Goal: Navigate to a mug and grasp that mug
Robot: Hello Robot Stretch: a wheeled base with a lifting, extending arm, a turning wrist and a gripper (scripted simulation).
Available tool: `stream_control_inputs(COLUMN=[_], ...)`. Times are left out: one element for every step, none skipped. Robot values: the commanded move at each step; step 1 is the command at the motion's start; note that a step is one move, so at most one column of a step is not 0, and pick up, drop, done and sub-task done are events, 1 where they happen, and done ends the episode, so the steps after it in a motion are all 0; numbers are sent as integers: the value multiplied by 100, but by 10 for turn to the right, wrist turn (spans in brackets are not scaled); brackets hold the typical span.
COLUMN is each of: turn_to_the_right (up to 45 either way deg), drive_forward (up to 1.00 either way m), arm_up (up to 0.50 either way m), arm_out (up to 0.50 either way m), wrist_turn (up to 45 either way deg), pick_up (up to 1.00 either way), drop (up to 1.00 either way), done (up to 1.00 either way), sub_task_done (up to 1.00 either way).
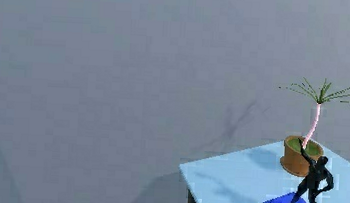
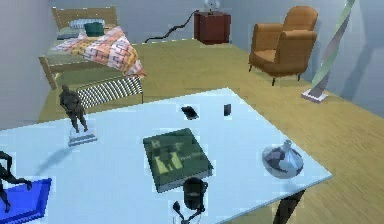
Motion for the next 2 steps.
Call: stream_control_inputs(turn_to_the_right=[0, 0], drive_forward=[0, 0], arm_up=[0, 10], arm_out=[0, 0], wrist_turn=[0, 0], pick_up=[100, 0], drop=[0, 0], done=[0, 0], sub_task_done=[0, 0])
